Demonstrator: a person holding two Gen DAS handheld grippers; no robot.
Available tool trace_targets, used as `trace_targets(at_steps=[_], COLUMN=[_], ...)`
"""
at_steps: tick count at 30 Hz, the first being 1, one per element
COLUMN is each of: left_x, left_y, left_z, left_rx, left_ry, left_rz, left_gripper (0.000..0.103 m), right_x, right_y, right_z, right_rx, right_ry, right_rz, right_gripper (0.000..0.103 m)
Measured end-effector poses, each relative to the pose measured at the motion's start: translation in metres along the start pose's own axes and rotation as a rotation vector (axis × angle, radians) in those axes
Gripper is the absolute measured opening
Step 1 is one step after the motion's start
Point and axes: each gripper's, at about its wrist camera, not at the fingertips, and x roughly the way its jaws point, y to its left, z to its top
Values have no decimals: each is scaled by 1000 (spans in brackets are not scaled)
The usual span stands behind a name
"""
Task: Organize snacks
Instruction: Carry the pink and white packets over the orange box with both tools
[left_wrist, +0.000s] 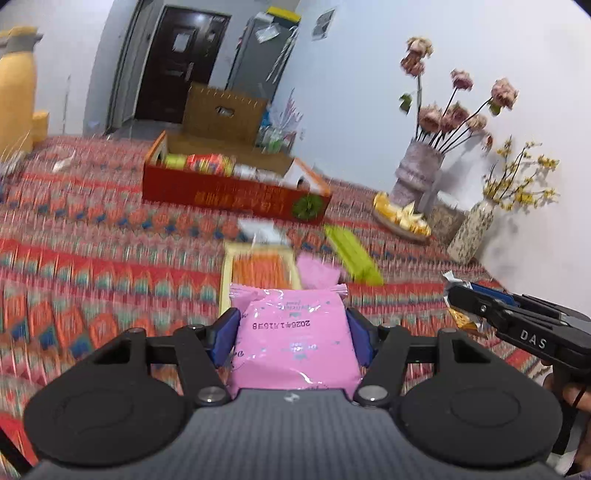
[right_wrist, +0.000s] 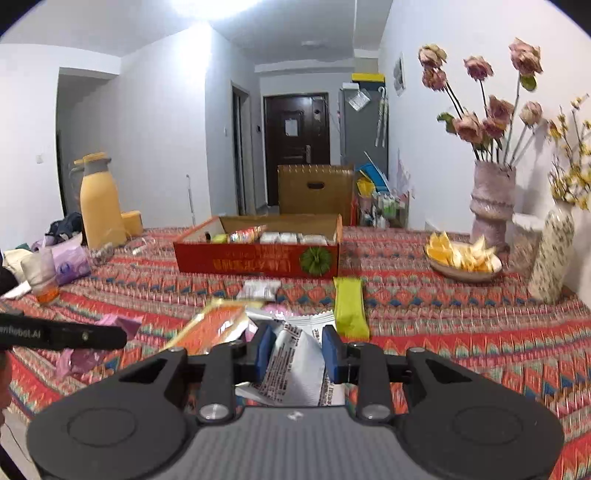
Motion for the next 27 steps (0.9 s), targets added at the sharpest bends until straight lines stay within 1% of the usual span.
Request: trace_targets(at_steps=[5, 9, 12, 14, 18, 20, 22, 24, 27], left_x=[11, 31, 51, 69, 115, 142, 174, 205, 260], left_y=[0, 6, 12, 18, 32, 38, 44, 53, 65], left_z=[66, 122, 158, 181, 218, 230, 242, 248, 254], left_rx=[60, 68, 74, 71, 55, 62, 70, 57, 41], left_ry=[-87, -130, -145, -138, -95, -75, -46, -4, 64], left_rz=[-13, -27, -21, -28, -31, -14, 8, 18, 47], left_gripper=[63, 63, 63, 63, 63, 63, 63, 63, 63], right_x=[17, 40, 63, 86, 146, 181, 224, 263, 328], right_y=[-14, -23, -29, -32, -36, -40, -42, -40, -35], right_z=[47, 90, 122, 145, 182, 196, 205, 208, 204], right_rx=[-45, -81, -108, -123, -117, -84, -46, -34, -54], right_ry=[-78, -132, -153, -157, -118, -82, -26, 25, 111], right_rz=[12, 37, 53, 75, 112, 141, 175, 169, 134], right_gripper=[29, 29, 29, 29, 29, 29, 29, 29, 29])
